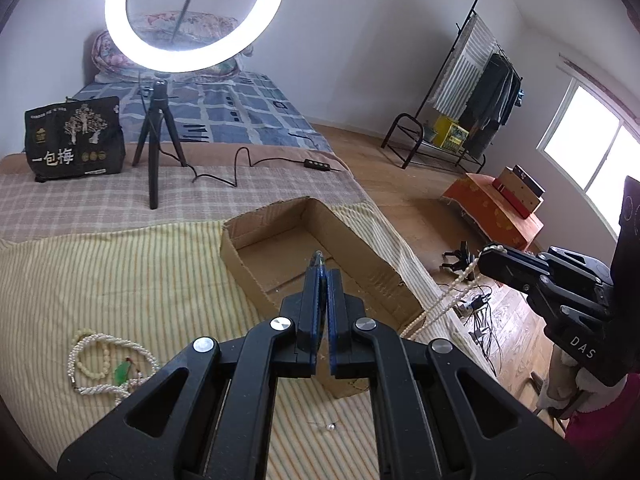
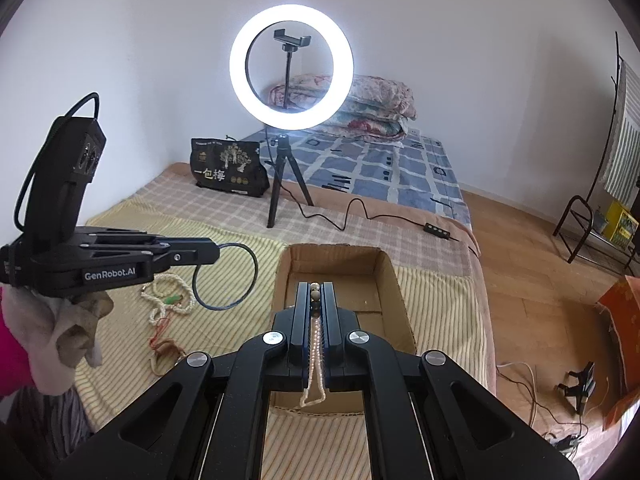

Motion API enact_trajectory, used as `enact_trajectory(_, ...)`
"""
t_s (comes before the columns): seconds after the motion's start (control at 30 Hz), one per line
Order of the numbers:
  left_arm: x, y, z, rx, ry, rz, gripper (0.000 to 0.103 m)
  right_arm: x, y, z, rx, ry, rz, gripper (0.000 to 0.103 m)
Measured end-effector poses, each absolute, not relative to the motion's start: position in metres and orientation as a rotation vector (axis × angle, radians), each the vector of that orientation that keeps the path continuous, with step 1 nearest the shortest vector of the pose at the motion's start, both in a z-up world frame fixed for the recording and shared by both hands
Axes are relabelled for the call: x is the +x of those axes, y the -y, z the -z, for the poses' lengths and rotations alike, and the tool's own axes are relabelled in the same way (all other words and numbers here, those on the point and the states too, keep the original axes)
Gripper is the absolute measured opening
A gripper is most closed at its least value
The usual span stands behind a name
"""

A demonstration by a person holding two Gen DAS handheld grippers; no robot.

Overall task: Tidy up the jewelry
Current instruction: 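Carry the pearl bracelet in the right tool and the bangle in the left tool to the box, then open the right tool over the box while the left tool releases the bangle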

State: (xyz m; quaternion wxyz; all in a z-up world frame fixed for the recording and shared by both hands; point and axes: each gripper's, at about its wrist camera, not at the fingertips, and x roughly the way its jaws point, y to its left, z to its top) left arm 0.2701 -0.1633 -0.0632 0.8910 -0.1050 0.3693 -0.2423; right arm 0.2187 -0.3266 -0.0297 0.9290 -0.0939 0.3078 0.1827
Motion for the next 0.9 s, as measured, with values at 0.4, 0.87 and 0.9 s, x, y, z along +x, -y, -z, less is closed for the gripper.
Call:
enact_trajectory(0.4,0.295,0.214,0.104,-0.189,-0.856,0.519,0.001,0.247,0.358,0.073,-0.142,-0.723,-0.332,0.003)
enact_trajectory(0.87,0.308,0.222,0.119,-0.117,-0.869,0.476,0.002,0.254,0.369,0.106,-0.125,-0.81,-0.304,0.011)
enact_trajectory(0.9,0.307,0.222,0.118,-0.109,-0.866,0.471,0.004,0.254,0.369,0.105,-0.13,-0.809,-0.291,0.028)
